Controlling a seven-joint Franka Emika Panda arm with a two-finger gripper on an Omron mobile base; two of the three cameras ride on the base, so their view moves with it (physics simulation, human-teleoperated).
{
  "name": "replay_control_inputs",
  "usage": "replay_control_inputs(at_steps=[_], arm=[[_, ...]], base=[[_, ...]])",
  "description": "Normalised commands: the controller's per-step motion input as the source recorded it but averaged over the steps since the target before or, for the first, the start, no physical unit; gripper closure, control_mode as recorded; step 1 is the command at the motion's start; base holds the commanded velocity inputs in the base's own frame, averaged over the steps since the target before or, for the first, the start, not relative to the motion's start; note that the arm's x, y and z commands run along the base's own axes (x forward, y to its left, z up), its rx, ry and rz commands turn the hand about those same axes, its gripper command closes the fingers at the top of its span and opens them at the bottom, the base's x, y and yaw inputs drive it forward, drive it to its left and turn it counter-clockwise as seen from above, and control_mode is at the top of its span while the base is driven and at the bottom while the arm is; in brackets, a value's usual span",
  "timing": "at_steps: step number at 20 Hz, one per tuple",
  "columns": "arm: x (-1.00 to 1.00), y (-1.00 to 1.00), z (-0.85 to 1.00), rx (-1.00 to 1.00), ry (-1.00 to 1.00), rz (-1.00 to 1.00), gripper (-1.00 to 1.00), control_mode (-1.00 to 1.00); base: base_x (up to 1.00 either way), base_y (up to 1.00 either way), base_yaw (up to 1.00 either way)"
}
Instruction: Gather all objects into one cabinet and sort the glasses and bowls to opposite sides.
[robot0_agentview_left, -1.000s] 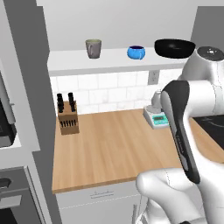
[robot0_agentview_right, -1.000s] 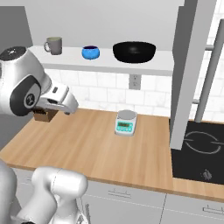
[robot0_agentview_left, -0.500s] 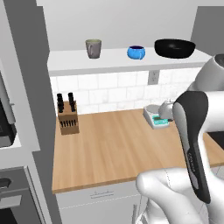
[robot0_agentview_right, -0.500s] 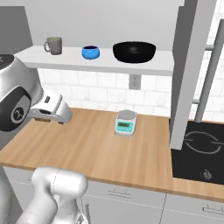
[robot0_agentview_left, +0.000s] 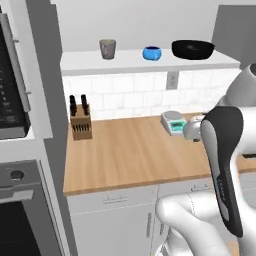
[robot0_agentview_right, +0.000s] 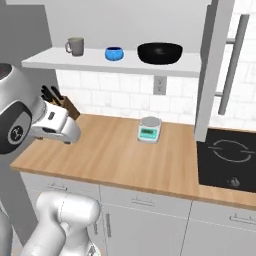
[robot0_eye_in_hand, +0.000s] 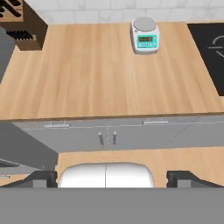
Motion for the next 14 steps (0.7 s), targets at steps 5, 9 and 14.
replay_control_inputs(at_steps=[5, 9, 14], arm=[[0.0, 0.0, 0.0, 0.0, 0.0, 0.0, -1.0, 1.0], [0.0, 0.0, 0.0, 0.0, 0.0, 0.0, -1.0, 1.0], [0.0, 0.0, 0.0, 0.0, 0.0, 0.0, -1.0, 1.0]], base=[[-0.5, 0.0, 0.46], [-0.18, 0.0, 0.63], [0.0, 0.0, 0.53]])
